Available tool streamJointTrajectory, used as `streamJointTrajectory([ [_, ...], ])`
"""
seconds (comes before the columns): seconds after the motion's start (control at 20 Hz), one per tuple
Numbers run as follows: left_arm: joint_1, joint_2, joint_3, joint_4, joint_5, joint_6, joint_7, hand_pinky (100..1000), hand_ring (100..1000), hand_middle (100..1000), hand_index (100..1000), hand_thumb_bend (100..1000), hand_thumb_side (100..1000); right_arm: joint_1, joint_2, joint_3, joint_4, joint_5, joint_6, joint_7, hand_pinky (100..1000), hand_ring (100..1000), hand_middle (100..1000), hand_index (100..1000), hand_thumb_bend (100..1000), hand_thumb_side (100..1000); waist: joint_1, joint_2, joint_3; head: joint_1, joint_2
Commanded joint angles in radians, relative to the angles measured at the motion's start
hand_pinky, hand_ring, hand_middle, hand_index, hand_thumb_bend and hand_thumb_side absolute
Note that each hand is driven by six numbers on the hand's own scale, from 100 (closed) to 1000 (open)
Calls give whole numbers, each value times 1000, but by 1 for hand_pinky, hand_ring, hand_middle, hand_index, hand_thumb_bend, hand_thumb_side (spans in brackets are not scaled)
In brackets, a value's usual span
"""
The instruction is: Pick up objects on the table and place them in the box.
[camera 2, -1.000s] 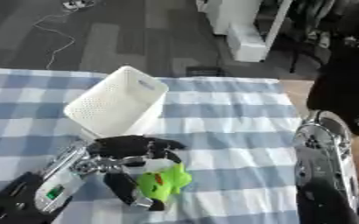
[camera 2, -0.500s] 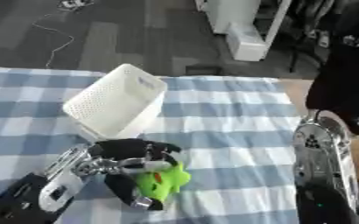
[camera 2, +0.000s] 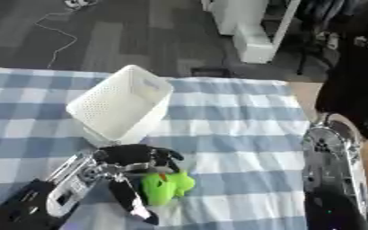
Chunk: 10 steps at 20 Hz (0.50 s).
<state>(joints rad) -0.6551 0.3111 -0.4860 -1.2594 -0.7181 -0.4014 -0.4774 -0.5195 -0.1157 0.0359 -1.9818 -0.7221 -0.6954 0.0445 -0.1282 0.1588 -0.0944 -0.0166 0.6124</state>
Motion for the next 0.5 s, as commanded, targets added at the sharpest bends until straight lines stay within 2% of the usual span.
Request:
streamJointTrajectory([
  [0.05,-8,-2,8,10,-10,-17,17,100,736,855,817,599,505,-16,-3,0,-18,-3,1,5,358,481,596,722,100,964,3,-10,-3,-1,3],
  [0.1,-8,-3,11,7,-6,-21,37,100,670,799,777,518,529,-16,-3,0,-18,-3,2,5,358,481,596,722,100,964,3,-10,-3,-1,3],
  [0.15,-7,-4,14,4,7,-23,67,100,656,787,769,501,535,-16,-3,0,-18,-3,2,5,358,481,596,722,100,964,3,-10,-3,-2,3],
  [0.2,-9,-5,17,-2,23,-26,105,100,542,687,705,362,573,-16,-3,0,-18,-3,2,6,358,481,596,722,100,964,3,-10,-3,-2,3],
  [0.25,-9,-4,18,-7,36,-29,148,100,503,658,690,293,597,-16,-3,0,-18,-4,3,6,358,481,596,722,100,964,3,-10,-3,-2,3],
  [0.3,-10,-5,19,-12,49,-32,190,100,391,584,661,186,627,-16,-2,1,-18,-4,2,5,358,481,593,722,100,963,3,-10,-3,-1,3],
  [0.35,-11,-4,19,-14,64,-37,237,100,425,605,670,219,615,-16,-2,1,-18,-5,2,5,358,481,594,722,100,963,3,-10,-3,0,3],
  [0.4,-10,-5,19,-15,77,-42,280,100,266,491,620,100,692,-16,-2,1,-18,-6,2,4,358,481,593,722,100,963,3,-10,-3,0,2],
  [0.45,-10,-5,19,-13,92,-48,324,100,266,491,620,100,692,-16,-2,1,-18,-6,1,4,358,481,593,722,100,963,2,-10,-3,0,2],
  [0.5,-9,-5,17,-9,103,-55,360,100,115,334,558,100,691,-16,-2,1,-18,-6,1,5,358,481,594,722,100,964,2,-10,-3,0,1],
])
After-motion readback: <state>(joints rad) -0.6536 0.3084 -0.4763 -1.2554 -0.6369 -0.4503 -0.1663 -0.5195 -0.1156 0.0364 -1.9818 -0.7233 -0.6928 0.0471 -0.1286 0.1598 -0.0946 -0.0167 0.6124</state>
